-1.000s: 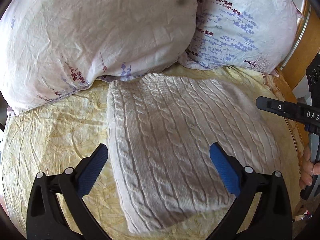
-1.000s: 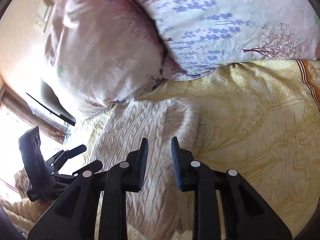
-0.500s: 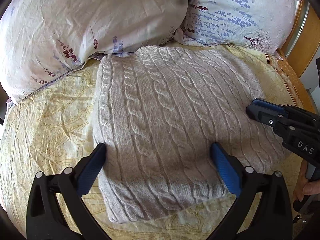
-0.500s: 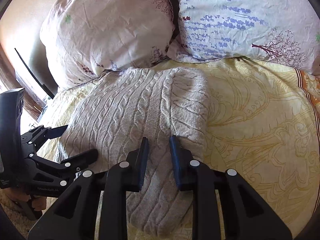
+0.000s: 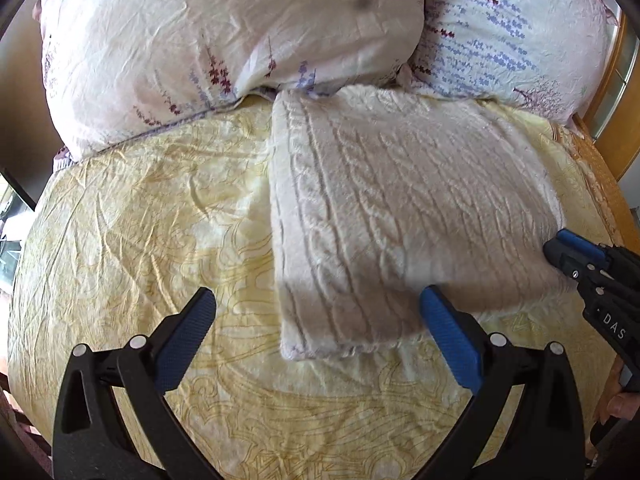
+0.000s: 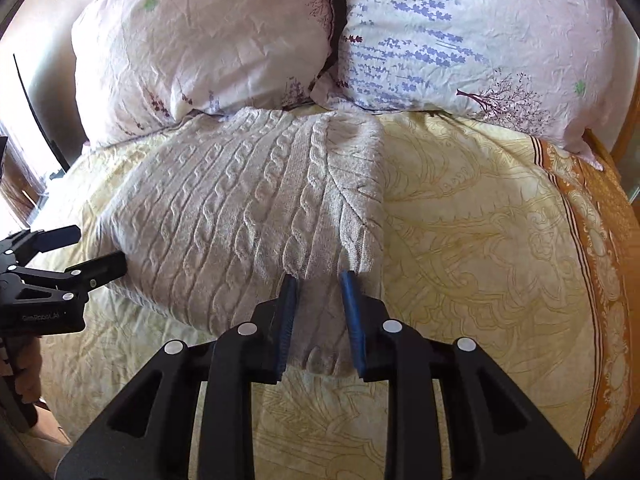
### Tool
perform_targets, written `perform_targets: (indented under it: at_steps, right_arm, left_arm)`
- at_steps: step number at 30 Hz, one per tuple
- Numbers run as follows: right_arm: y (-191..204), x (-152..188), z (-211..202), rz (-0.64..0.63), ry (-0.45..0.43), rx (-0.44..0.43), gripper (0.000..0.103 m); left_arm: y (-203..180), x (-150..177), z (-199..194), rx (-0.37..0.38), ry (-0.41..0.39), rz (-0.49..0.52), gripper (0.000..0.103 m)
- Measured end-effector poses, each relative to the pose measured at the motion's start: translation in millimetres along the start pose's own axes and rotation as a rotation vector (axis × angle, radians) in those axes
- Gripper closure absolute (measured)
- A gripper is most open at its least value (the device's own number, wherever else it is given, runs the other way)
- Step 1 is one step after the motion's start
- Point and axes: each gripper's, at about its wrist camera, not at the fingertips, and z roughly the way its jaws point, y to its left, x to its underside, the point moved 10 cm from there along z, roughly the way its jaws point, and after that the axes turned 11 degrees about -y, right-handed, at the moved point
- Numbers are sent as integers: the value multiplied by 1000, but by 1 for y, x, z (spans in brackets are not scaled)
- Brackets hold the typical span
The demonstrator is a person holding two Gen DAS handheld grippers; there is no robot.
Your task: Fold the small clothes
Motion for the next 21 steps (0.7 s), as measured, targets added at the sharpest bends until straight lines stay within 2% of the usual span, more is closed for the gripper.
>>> perform_targets:
  at_steps: [3,5,8,10,12,17,19,21]
  right_arm:
    - [2,2,1,-34,-14,35,76]
    - [1,2,1,-38,-13,46,76]
    - [0,3,0,-16,-4,53,76]
    - [0,2,0,-15,3,60,75]
    - [0,2,0,-22,12,67,75]
    - [-1,3,0,-36,23,78,74]
    - [0,4,-2,-60,21,89,74]
    - [0,6,-4,-91,21,105,73]
  left_arm:
    - [2,18,8,18,68,-38,2]
    - [4,17,-2,17,41,-59,2]
    - [6,3,-23,-28,-58,-2,2]
    - [4,-2,-23,-52,-70,38,2]
    - [7,-4,-11,-88,-36,66,2]
    - [25,10,5,-45,49,-30,2]
    - [29,14,4,-21,52,-65,2]
    - [30,15,1,-33,45,-43,2]
